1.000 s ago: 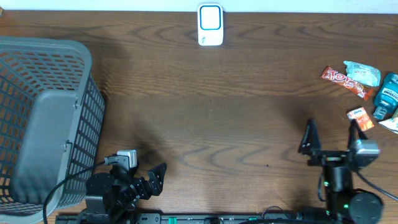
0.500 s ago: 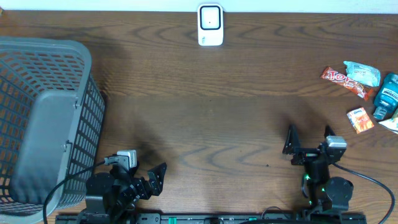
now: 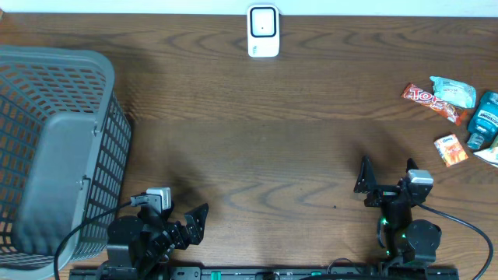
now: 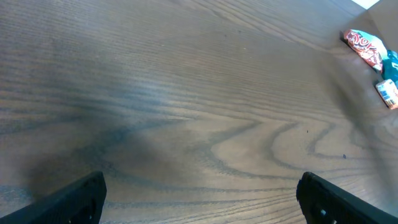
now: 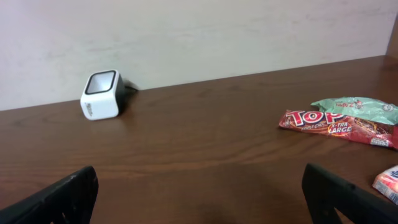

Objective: Scan the item barcode

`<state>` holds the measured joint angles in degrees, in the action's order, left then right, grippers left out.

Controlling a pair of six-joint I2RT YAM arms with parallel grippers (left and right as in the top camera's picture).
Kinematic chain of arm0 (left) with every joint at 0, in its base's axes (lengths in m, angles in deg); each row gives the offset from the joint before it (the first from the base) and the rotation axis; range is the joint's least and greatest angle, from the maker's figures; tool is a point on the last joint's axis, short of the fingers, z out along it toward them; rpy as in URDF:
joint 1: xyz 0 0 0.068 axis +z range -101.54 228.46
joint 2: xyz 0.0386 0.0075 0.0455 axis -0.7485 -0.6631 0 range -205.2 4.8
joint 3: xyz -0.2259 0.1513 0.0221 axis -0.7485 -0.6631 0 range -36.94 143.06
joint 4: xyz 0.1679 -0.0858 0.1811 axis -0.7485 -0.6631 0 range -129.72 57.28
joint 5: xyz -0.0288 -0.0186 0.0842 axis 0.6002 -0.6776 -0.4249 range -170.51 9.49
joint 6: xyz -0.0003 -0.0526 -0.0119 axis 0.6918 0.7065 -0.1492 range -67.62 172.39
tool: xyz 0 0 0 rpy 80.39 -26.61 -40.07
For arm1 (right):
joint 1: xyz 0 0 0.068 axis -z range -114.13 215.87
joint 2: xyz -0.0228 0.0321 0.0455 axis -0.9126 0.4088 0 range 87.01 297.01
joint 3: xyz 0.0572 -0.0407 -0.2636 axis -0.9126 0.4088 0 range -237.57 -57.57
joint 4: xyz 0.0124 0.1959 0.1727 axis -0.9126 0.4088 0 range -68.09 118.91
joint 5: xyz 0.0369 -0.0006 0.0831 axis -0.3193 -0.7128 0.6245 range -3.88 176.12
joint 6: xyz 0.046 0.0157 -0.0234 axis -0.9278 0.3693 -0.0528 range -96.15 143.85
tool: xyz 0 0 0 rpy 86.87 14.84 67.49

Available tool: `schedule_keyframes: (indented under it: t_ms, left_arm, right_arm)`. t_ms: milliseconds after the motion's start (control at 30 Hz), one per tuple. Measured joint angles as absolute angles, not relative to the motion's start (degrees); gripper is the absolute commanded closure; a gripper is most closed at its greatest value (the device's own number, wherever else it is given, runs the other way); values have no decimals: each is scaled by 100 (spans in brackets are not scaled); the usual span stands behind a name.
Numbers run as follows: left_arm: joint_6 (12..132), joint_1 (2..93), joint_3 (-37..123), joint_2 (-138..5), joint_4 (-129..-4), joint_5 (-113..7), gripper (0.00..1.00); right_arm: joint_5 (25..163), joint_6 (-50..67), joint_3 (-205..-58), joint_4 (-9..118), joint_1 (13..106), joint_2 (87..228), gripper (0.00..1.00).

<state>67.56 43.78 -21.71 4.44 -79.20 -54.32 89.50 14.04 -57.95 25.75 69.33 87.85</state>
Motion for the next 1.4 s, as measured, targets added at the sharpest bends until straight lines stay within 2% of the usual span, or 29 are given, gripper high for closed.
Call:
schedule_keyframes:
  t_ms: [233, 300, 500, 567, 833, 1400]
  left_arm:
    - [6756, 4378, -2171, 444, -7863, -5482, 2]
    - [6759, 4378, -2187, 444, -7314, -5670, 2]
    - [6512, 4378, -2858, 457, -4055, -6286, 2]
    - [6398, 4378, -3301, 453, -3398, -6579, 2]
    - [5998, 4382, -3561, 425, -3485, -7766, 2]
    - [5535, 4382, -3561, 425, -3485, -7832, 2]
  right_arm:
    - [8939, 1404, -5795, 2575, 6933, 8785, 1]
    - [8928, 1404, -5795, 2577, 6933, 8785, 1]
    - [8928, 1404, -5795, 2579, 6933, 8785, 1]
    - [8928, 1404, -5795, 2577, 6933, 8785, 1]
    - [8910, 1404, -5795, 2579, 6933, 8787, 1]
    - [8910, 1404, -5795, 2579, 6933, 8787, 1]
